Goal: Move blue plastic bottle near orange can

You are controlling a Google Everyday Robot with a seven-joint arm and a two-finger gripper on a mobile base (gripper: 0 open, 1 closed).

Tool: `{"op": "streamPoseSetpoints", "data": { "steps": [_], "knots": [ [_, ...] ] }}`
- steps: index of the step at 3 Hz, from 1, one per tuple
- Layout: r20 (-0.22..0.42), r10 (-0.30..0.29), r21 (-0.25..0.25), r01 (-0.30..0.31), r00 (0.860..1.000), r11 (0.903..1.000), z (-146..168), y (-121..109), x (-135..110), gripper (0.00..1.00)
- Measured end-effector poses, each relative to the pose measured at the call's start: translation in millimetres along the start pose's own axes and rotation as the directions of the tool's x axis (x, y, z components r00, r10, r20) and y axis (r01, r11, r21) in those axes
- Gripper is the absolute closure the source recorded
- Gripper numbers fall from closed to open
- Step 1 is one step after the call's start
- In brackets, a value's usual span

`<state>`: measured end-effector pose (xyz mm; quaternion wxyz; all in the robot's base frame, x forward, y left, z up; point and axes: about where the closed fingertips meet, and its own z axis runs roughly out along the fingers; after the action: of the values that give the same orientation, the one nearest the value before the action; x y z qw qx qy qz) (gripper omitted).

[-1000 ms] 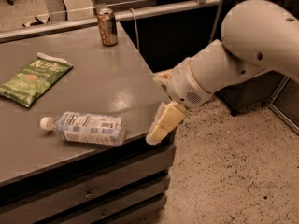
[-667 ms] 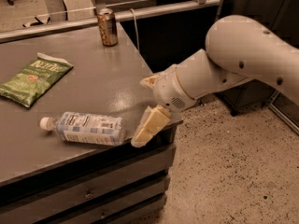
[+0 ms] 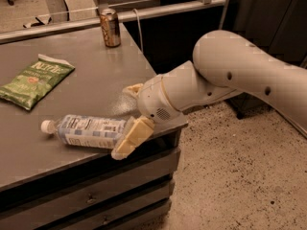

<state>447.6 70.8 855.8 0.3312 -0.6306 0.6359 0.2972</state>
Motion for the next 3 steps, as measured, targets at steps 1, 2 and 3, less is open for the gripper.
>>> {"op": "streamPoseSetpoints", "data": {
  "steps": [1, 2, 3],
  "knots": [
    [0.028, 0.009, -0.02, -0.008, 1.0, 0.9998, 12, 12, -5, 0.0],
    [0.041, 0.002, -0.029, -0.001, 0.999, 0.9996, 20, 22, -5, 0.18],
    [0.045, 0.001, -0.021, 0.0, 0.999, 0.9998, 21, 24, -2, 0.41]
  ]
}}
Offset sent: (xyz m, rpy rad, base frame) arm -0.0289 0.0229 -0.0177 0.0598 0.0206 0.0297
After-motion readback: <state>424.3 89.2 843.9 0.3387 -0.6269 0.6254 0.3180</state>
